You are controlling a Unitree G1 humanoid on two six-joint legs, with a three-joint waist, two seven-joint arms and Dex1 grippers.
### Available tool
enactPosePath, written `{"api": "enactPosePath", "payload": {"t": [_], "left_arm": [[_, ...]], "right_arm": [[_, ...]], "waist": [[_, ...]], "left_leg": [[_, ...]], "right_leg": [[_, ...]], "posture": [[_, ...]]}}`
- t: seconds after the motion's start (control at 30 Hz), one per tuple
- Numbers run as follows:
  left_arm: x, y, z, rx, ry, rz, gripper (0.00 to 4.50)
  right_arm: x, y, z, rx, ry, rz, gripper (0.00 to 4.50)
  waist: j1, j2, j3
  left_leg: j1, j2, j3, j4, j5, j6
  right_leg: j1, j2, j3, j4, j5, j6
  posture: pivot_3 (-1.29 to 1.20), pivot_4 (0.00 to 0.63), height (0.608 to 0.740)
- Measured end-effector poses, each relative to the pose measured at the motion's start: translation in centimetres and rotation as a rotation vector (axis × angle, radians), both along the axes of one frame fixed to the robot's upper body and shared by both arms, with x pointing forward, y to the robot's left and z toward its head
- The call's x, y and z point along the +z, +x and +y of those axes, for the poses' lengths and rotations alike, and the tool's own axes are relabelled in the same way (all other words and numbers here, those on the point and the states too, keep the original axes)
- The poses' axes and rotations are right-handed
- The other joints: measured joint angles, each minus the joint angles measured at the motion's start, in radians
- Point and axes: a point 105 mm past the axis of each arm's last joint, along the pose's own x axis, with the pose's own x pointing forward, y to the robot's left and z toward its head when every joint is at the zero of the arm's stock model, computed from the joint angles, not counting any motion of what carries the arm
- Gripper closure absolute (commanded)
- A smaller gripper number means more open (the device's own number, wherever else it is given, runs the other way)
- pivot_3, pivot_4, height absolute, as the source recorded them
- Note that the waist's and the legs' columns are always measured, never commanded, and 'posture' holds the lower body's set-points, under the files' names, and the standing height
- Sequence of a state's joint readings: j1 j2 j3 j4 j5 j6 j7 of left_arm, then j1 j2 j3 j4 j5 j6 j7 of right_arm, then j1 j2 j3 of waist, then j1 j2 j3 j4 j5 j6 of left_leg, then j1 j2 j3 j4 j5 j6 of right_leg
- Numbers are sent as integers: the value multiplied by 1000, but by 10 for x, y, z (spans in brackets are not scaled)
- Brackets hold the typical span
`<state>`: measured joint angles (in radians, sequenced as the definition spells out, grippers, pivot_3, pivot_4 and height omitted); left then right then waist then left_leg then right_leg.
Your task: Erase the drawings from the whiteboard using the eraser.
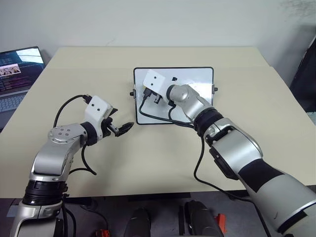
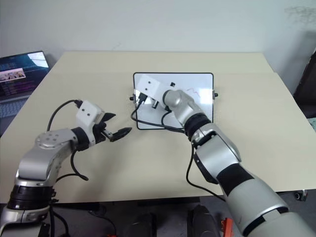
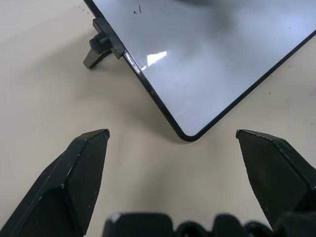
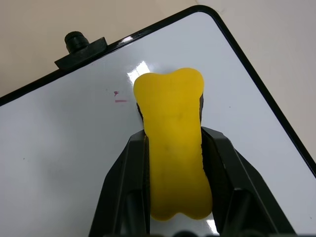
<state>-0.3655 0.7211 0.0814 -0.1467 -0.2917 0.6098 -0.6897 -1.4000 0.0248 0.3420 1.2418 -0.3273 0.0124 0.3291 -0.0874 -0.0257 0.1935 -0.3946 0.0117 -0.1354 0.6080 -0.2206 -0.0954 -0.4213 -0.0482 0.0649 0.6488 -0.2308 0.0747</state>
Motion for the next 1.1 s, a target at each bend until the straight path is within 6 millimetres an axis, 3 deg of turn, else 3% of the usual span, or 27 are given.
{"api": "enactPosePath", "payload": {"t": [0.3, 0.5, 0.63, 0.87, 1.1], "left_arm": [[1, 0, -1, -4, 0, -3, 0], [2, -1, -4, -13, 0, -3, 0], [3, -2, -7, -26, 2, -3, 0], [7, 0, -10, -35, -3, -16, 0], [7, 0, -12, -42, -9, -15, 0]], "right_arm": [[-41, -24, 29, 135, -107, 68, 3382], [-49, -25, 28, 131, -111, 93, 3383], [-40, -20, 26, 94, -91, 63, 3384], [14, 3, 4, -52, 6, -84, 3387], [13, 6, -2, -73, 33, -68, 3388]], "waist": [[-9, 0, 0], [-9, 0, 0], [-9, 0, 0], [-10, 0, 0], [-20, 0, 0]], "left_leg": [[5, 0, 1, 0, 0, 0], [9, 0, 0, 1, 1, 1], [9, 0, 0, 1, 1, 1], [9, 0, 0, 0, 1, 1], [7, 0, 1, -1, 1, 1]], "right_leg": [[2, 1, 2, 5, 0, 0], [2, 2, 2, 11, -2, -1], [2, 2, 3, 12, -2, -1], [1, 2, 3, 12, -2, -3], [0, 2, 3, 10, -3, -3]], "posture": [[0, 150, 740], [0, 150, 740], [0, 150, 740], [0, 150, 740], [0, 150, 740]]}}
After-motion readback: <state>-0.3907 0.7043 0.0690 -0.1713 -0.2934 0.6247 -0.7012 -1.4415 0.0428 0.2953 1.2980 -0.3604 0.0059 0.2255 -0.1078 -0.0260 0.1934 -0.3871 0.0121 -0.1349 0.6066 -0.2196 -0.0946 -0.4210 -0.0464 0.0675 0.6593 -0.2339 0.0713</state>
